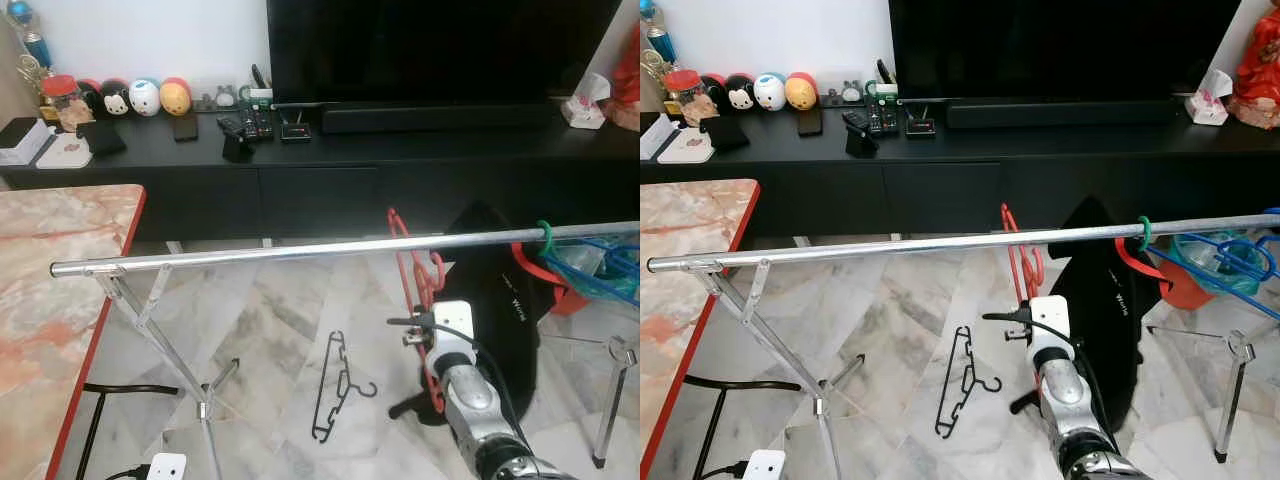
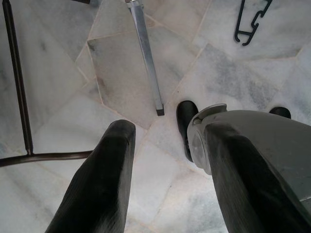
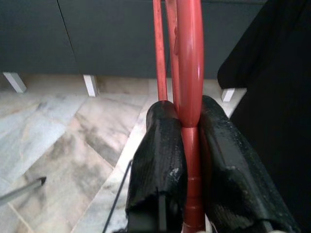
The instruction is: Hang hanger
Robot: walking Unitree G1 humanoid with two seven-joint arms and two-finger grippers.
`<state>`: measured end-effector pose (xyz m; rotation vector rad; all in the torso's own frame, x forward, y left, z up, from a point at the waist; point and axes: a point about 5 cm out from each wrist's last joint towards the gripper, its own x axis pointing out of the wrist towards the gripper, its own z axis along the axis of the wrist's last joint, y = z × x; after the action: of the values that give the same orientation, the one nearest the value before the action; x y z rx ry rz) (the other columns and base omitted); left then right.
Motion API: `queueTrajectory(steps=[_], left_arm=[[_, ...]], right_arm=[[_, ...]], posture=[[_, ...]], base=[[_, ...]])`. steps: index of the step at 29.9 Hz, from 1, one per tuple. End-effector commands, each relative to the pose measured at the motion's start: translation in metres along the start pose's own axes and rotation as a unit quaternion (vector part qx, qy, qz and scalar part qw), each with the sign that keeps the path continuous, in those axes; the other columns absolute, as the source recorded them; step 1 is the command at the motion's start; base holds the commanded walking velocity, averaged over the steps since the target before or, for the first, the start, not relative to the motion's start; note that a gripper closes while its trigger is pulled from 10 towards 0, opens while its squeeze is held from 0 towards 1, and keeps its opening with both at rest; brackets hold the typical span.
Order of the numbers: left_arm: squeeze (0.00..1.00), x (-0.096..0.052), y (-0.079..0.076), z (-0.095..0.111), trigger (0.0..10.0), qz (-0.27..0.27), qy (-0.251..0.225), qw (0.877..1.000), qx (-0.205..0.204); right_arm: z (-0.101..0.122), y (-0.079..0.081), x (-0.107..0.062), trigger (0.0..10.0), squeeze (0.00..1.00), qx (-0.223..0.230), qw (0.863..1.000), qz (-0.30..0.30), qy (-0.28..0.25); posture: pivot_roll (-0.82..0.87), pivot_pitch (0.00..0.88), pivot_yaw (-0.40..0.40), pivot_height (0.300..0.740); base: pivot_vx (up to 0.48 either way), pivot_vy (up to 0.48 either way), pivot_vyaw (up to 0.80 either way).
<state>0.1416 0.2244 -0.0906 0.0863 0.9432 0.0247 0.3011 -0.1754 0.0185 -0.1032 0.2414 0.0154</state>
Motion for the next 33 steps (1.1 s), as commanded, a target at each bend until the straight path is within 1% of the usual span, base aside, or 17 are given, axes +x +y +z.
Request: queueTrajectory(steps=[1, 3, 15, 18, 21, 23, 27, 29, 33], left_arm=[[0.00, -0.002, 0.003, -0.008, 10.0, 0.001, 0.016, 1.000, 0.013], [0.00, -0.003, 0.004, -0.010, 10.0, 0.002, 0.019, 1.000, 0.013], [0.00, -0.003, 0.003, -0.010, 10.0, 0.001, 0.026, 0.999, 0.018], [0.00, -0.002, 0.003, -0.010, 10.0, 0.000, 0.027, 0.999, 0.019], [0.00, -0.002, 0.004, -0.010, 10.0, 0.000, 0.027, 0.999, 0.021], [0.00, -0.003, 0.005, -0.010, 10.0, 0.001, 0.028, 0.999, 0.022], [0.00, -0.003, 0.005, -0.011, 10.0, 0.001, 0.029, 0.999, 0.022], [0.00, -0.003, 0.005, -0.012, 10.0, 0.000, 0.030, 0.999, 0.022], [0.00, -0.003, 0.003, -0.013, 10.0, -0.001, 0.032, 0.999, 0.022]], right_arm=[[0.010, -0.001, 0.004, 10.0, 0.00, 0.002, 1.000, -0.006, -0.022], [0.016, -0.004, 0.006, 10.0, 0.00, 0.003, 0.999, -0.012, -0.037], [0.028, -0.010, 0.009, 10.0, 0.00, 0.011, 0.998, -0.021, -0.065], [0.029, -0.009, 0.011, 10.0, 0.00, 0.011, 0.998, -0.016, -0.061], [0.029, -0.004, 0.015, 10.0, 0.00, 0.004, 0.999, 0.008, -0.039], [0.032, -0.001, 0.017, 10.0, 0.00, 0.007, 0.999, 0.026, -0.035], [0.032, 0.002, 0.021, 10.0, 0.00, -0.027, 0.999, 0.032, -0.014], [0.035, 0.003, 0.024, 10.0, 0.00, -0.032, 0.999, 0.029, 0.000], [0.046, 0.007, 0.029, 10.0, 0.00, -0.030, 0.999, 0.039, -0.010]], posture=[[0.02, 0.025, -0.017, 0.740], [0.02, 0.025, -0.018, 0.740], [0.02, 0.024, -0.017, 0.740], [0.02, 0.024, -0.014, 0.740], [0.02, 0.026, -0.013, 0.740], [0.02, 0.027, -0.014, 0.740], [0.02, 0.027, -0.015, 0.740], [0.02, 0.028, -0.015, 0.740], [0.02, 0.027, -0.015, 0.740]], base=[[0.000, 0.000, 0.00], [0.000, 0.000, 0.00], [0.000, 0.000, 0.00], [0.000, 0.000, 0.00], [0.000, 0.000, 0.00], [0.000, 0.000, 0.00], [0.000, 0.000, 0.00], [0.000, 0.000, 0.00], [0.000, 0.000, 0.00]])
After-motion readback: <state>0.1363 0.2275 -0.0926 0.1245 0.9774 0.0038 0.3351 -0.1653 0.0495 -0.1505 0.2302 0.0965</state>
